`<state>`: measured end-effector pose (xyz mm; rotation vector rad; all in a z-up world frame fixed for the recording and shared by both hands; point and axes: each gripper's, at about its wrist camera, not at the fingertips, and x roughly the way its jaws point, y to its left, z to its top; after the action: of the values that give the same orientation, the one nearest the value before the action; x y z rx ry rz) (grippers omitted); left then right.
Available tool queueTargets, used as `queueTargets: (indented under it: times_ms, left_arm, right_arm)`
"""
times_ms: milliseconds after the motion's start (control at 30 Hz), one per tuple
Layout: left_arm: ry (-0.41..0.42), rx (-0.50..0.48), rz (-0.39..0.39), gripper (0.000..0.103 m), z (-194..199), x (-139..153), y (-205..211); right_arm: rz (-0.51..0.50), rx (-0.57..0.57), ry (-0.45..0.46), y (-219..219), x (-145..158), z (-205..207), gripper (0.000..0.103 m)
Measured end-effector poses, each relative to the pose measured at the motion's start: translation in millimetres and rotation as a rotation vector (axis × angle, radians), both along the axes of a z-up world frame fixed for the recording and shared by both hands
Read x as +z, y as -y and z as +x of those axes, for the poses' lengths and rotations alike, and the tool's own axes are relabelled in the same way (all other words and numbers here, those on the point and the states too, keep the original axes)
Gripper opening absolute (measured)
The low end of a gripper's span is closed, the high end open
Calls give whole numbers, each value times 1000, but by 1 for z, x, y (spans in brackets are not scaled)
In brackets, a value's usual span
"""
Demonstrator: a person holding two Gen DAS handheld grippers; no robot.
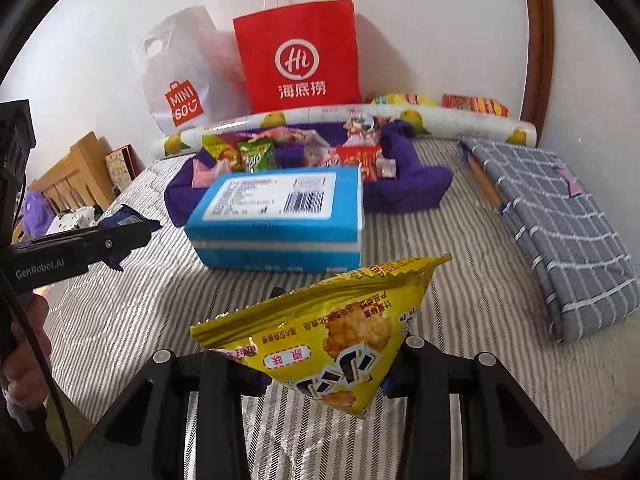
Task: Organize snacks
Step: 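Lift both held packs and carry them toward the purple towel, then lower the blue pack and yellow bag into the towel pile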
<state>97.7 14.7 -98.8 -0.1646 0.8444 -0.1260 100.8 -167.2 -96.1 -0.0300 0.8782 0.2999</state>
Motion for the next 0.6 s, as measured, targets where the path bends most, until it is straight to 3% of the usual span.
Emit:
queueTargets:
  times_ms: [600]
  left_arm:
    - [54, -27, 3, 38, 32, 44, 12]
  right_arm:
    - [20, -4, 70, -10, 56, 44, 38]
